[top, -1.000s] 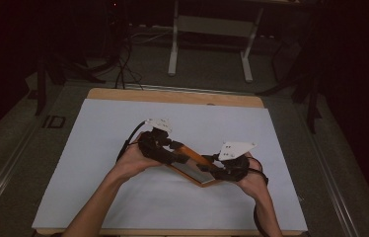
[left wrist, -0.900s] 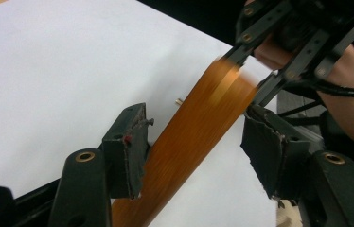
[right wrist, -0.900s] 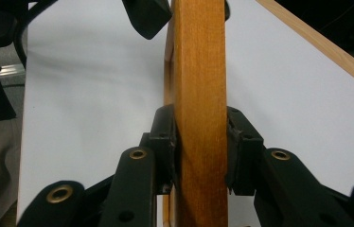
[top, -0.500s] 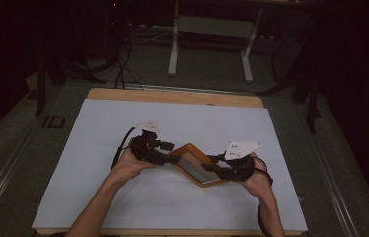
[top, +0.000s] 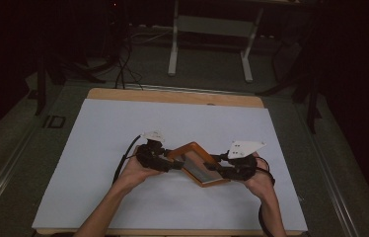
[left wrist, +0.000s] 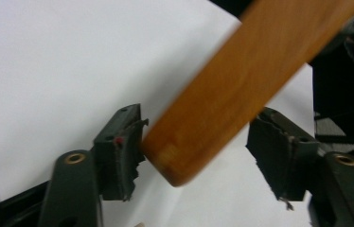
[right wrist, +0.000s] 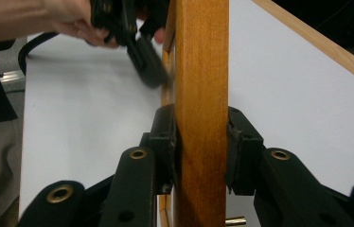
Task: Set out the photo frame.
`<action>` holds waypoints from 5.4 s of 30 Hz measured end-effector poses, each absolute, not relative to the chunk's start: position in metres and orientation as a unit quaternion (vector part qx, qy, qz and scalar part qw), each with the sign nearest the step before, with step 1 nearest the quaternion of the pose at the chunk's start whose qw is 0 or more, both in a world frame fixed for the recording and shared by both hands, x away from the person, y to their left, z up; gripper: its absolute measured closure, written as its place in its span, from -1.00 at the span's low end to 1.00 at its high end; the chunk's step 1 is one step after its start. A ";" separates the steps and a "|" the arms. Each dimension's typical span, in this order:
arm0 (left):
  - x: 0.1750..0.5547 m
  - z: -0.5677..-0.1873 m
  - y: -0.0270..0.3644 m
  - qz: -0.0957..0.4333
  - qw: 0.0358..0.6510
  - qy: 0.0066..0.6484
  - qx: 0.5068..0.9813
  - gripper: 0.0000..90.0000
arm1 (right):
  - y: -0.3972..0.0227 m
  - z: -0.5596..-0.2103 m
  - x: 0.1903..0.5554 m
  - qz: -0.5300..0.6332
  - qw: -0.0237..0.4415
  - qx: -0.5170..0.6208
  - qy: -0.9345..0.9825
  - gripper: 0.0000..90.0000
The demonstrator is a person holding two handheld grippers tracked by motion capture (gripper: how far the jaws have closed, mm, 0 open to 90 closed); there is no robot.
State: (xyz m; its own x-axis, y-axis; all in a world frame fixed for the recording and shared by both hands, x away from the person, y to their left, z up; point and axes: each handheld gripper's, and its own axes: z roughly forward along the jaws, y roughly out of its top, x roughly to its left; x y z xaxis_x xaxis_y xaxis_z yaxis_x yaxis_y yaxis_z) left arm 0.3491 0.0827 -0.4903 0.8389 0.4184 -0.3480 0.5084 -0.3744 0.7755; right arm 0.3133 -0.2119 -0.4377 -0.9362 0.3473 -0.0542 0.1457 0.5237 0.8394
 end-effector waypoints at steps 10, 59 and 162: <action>0.349 -0.502 0.062 -0.060 0.503 0.269 0.819 -0.02 | -0.224 -0.440 0.316 0.476 0.101 0.152 0.860 0.52; 0.328 -0.464 0.079 -0.024 0.557 0.273 0.784 0.38 | -0.230 -0.445 0.325 0.492 0.076 0.196 0.845 0.35; 0.353 -0.488 0.137 -0.031 0.547 0.339 0.765 0.28 | -0.177 -0.504 0.354 0.529 -0.029 0.274 0.803 0.39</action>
